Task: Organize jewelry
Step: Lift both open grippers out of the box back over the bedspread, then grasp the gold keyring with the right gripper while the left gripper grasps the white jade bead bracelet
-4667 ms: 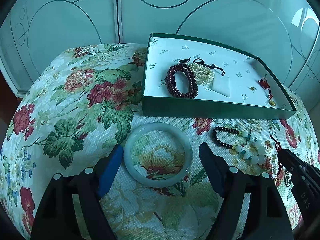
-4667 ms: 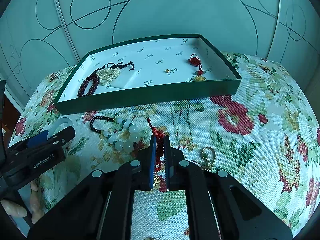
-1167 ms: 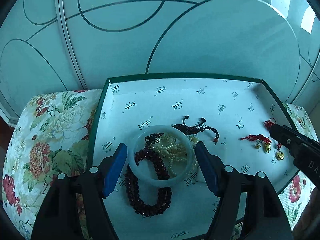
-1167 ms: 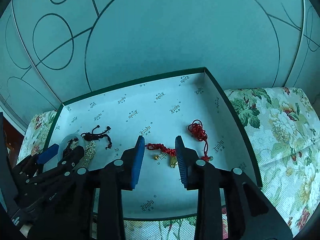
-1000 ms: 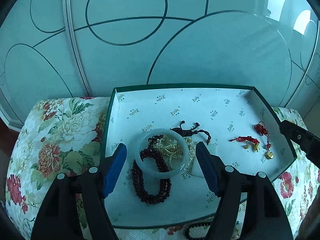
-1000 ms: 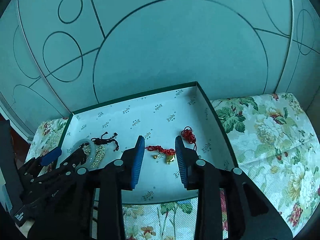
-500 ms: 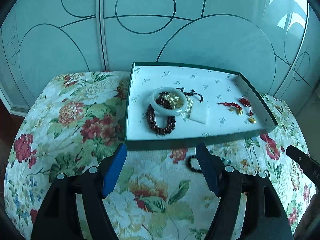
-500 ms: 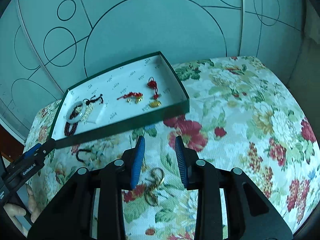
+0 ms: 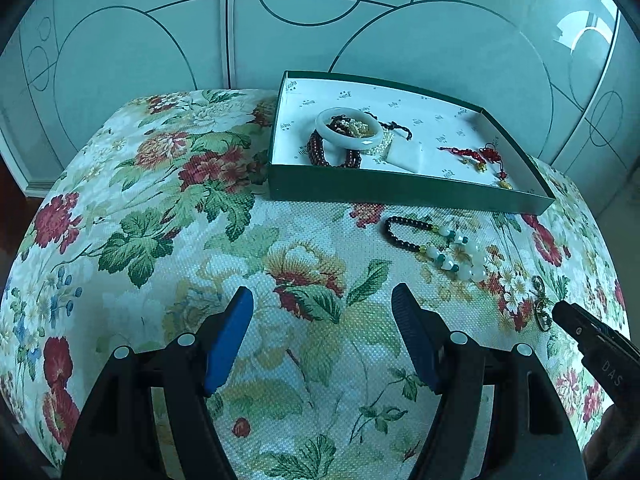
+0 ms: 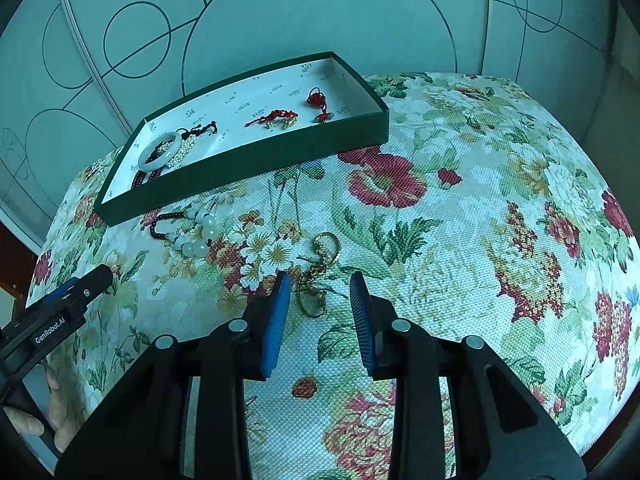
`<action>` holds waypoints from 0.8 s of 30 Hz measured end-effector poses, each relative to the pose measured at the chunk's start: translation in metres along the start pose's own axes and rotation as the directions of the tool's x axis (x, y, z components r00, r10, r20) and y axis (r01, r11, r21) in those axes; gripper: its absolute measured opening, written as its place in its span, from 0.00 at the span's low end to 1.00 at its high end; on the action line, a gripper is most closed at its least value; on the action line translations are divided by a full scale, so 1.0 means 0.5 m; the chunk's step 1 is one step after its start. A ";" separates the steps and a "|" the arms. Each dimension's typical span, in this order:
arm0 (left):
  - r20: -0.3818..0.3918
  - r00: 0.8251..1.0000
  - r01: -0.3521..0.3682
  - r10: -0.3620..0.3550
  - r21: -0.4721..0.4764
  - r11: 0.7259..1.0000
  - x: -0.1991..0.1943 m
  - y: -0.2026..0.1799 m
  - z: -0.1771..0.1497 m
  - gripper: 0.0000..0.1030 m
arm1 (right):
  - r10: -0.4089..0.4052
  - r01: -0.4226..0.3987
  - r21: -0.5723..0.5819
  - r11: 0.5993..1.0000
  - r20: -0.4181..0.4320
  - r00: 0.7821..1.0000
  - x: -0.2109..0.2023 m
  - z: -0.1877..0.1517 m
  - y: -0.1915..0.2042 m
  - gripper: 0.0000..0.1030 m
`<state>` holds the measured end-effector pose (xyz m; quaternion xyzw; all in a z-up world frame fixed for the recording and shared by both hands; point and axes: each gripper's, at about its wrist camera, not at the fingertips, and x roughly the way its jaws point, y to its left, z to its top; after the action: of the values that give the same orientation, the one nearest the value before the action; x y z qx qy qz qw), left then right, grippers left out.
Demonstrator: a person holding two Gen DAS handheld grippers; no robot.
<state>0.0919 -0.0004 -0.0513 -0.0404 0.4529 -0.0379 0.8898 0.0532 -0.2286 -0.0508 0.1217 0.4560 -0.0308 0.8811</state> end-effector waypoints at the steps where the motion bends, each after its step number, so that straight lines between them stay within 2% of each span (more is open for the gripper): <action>1: 0.002 1.000 0.001 -0.001 0.001 1.000 -0.002 -0.001 0.000 0.69 | -0.003 0.003 -0.006 1.000 -0.001 1.000 0.002 -0.001 0.003 0.30; 18: -0.016 1.000 0.003 -0.003 0.003 1.000 0.008 0.000 -0.001 0.69 | -0.043 0.043 -0.051 0.998 -0.008 0.999 0.037 -0.001 0.027 0.29; 20: -0.016 1.000 0.004 -0.004 0.005 1.000 0.009 -0.002 -0.001 0.69 | -0.064 0.064 -0.072 0.995 -0.004 0.998 0.037 -0.002 0.032 0.25; 24: -0.017 1.000 0.009 -0.009 0.008 1.000 0.011 -0.005 -0.001 0.69 | -0.092 0.092 -0.086 0.992 0.004 0.996 0.037 -0.004 0.027 0.11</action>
<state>0.0946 -0.0034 -0.0556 -0.0383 0.4601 -0.0440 0.8859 0.0645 -0.2138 -0.0643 0.0627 0.4620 -0.0516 0.8831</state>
